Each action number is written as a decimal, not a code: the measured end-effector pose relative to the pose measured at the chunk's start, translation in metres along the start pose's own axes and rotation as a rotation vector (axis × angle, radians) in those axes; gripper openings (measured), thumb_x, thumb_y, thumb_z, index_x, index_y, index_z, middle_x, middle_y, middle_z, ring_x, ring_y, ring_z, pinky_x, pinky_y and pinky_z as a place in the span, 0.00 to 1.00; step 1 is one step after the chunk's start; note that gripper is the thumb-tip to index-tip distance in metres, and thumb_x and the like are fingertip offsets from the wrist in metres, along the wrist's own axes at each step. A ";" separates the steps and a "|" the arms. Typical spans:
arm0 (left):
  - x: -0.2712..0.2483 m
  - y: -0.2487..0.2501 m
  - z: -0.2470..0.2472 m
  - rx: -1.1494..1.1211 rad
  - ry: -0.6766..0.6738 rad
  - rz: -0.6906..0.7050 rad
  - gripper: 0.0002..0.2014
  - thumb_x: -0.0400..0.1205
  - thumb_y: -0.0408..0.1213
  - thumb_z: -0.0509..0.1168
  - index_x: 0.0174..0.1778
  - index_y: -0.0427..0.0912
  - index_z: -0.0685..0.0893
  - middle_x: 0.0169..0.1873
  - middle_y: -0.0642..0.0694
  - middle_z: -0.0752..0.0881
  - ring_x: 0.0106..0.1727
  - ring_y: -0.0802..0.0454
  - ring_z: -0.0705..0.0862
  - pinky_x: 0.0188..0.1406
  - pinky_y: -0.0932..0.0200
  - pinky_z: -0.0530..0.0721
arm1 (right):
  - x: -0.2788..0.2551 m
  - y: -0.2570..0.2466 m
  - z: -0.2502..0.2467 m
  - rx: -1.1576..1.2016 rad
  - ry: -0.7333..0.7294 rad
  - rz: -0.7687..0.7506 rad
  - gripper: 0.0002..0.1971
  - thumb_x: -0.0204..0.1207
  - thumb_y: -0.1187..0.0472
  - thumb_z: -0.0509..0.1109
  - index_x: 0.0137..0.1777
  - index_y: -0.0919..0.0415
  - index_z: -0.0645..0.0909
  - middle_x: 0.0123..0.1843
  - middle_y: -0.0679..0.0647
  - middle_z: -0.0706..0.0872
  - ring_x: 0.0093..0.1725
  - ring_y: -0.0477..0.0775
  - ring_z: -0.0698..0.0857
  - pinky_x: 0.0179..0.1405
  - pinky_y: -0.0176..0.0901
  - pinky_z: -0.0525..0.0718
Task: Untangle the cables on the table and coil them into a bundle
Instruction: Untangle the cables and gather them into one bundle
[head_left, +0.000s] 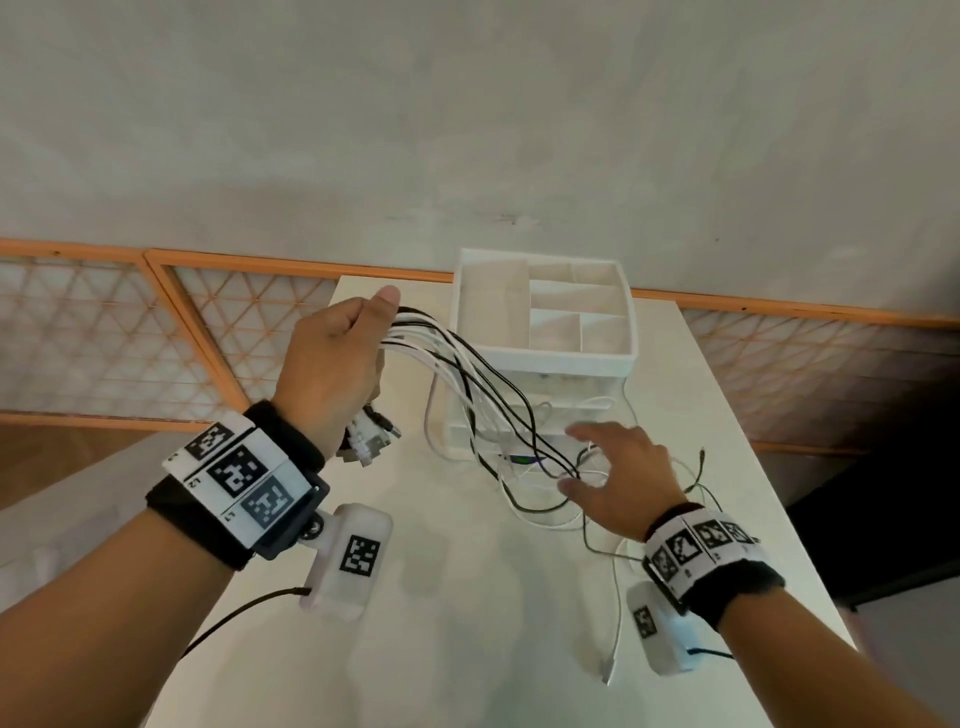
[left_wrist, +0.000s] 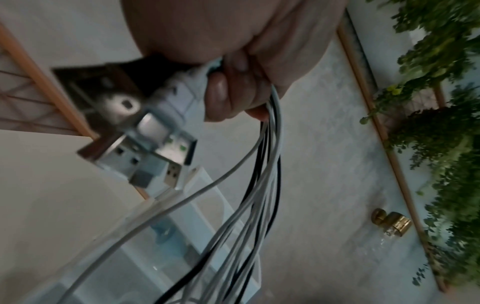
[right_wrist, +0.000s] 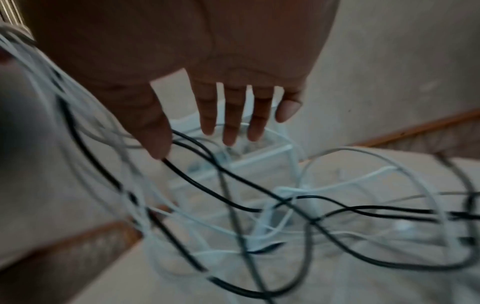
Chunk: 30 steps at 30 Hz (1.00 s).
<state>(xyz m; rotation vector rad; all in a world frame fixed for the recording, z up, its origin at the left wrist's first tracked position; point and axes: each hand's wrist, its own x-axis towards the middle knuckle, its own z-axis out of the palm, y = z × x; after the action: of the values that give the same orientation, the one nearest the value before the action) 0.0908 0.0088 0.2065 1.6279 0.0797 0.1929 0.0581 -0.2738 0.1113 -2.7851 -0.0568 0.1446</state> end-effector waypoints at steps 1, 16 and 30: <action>-0.001 0.003 0.002 -0.015 -0.025 0.012 0.19 0.86 0.49 0.63 0.37 0.39 0.73 0.13 0.59 0.59 0.16 0.56 0.56 0.19 0.64 0.57 | 0.001 -0.013 0.001 0.183 0.069 -0.077 0.29 0.70 0.44 0.78 0.72 0.43 0.76 0.67 0.41 0.83 0.64 0.49 0.79 0.67 0.50 0.76; 0.003 0.024 -0.027 -0.132 0.152 0.104 0.27 0.86 0.49 0.64 0.35 0.25 0.74 0.14 0.51 0.63 0.17 0.52 0.56 0.20 0.60 0.55 | 0.020 0.009 0.015 -0.153 -0.028 0.326 0.22 0.81 0.38 0.56 0.54 0.54 0.83 0.55 0.62 0.89 0.54 0.67 0.86 0.50 0.51 0.80; 0.006 -0.005 0.001 -0.058 0.063 0.039 0.17 0.86 0.49 0.63 0.38 0.40 0.76 0.14 0.55 0.62 0.16 0.55 0.57 0.21 0.62 0.58 | 0.001 0.043 0.016 -0.069 -0.301 0.232 0.58 0.64 0.34 0.79 0.87 0.42 0.45 0.85 0.55 0.61 0.82 0.59 0.66 0.79 0.58 0.67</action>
<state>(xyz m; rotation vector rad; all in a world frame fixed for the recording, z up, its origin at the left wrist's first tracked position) 0.0973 0.0090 0.2024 1.5666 0.0897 0.2742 0.0583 -0.3089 0.0810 -2.8061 0.1912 0.6302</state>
